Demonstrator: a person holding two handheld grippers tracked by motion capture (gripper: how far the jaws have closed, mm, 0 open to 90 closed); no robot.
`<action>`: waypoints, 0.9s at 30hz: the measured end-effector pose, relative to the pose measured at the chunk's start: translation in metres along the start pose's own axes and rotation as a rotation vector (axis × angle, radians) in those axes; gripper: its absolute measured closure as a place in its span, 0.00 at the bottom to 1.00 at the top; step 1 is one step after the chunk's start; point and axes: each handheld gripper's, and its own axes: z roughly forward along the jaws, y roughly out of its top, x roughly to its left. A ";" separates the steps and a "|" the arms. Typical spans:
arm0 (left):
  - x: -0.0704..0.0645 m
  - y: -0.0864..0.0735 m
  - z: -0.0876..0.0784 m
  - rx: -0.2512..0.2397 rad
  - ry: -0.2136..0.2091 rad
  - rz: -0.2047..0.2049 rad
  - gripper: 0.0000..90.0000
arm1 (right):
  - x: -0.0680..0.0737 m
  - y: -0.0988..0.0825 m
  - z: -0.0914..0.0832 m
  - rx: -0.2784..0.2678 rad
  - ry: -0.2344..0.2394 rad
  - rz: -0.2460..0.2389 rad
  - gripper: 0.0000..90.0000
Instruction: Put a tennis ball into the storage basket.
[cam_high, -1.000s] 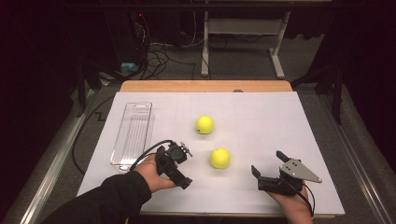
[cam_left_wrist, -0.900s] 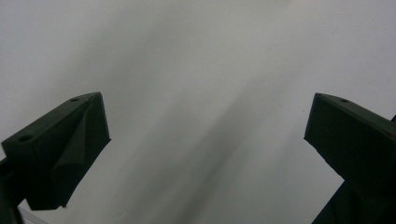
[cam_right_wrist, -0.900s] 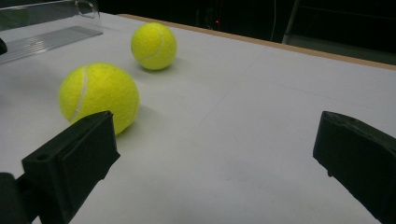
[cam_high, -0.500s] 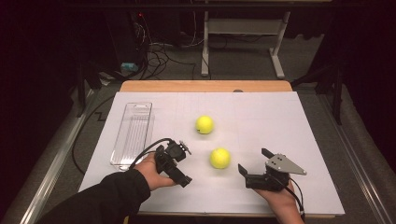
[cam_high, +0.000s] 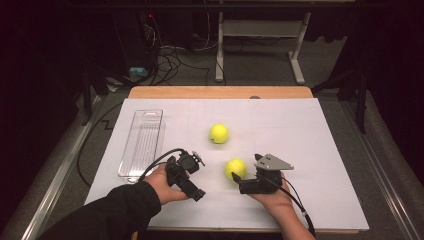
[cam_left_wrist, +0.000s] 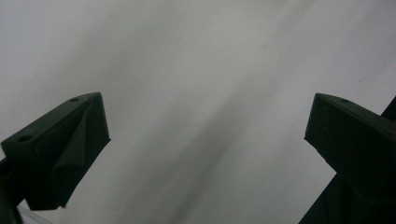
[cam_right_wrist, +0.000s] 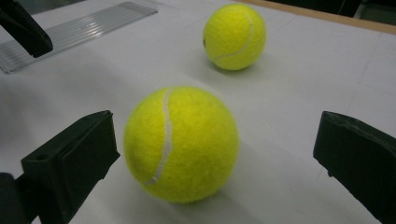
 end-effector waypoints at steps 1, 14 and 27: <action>0.000 0.000 0.000 0.001 -0.001 0.000 0.01 | 0.000 0.000 0.000 0.000 0.000 0.000 0.00; 0.001 0.000 -0.004 -0.006 0.002 -0.008 0.01 | 0.008 0.001 0.025 0.098 0.051 -0.005 0.11; -0.001 0.008 -0.021 -0.021 0.013 0.000 0.01 | 0.012 0.002 0.026 0.138 0.057 0.001 0.30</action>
